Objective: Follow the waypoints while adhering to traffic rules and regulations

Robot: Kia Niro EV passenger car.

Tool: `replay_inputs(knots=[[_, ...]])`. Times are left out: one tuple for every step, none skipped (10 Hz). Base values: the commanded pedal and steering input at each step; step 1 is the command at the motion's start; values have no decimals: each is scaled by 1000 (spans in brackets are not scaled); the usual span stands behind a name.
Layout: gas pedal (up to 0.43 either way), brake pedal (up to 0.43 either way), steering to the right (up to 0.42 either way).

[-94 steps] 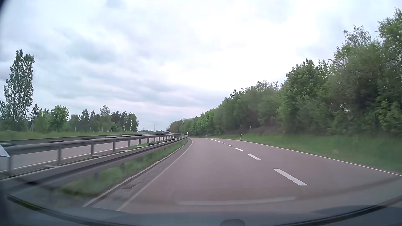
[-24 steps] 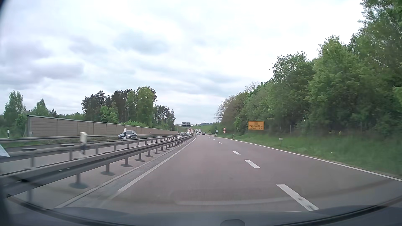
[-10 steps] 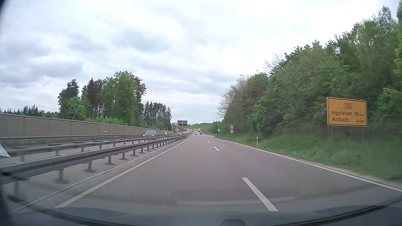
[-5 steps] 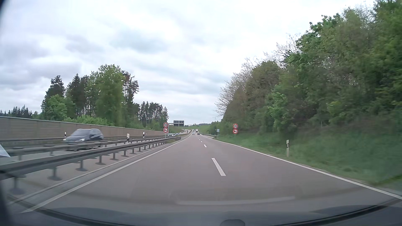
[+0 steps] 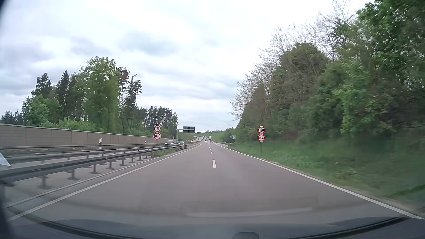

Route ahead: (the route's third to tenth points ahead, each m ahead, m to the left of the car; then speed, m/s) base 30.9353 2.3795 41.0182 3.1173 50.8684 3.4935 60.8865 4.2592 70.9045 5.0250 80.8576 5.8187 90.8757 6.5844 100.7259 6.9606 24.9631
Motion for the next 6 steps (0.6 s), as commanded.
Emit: replay_inputs(knots=[[772,0,-5],[772,0,-5],[772,0,-5],[772,0,-6],[772,0,-6],[772,0,-6]])
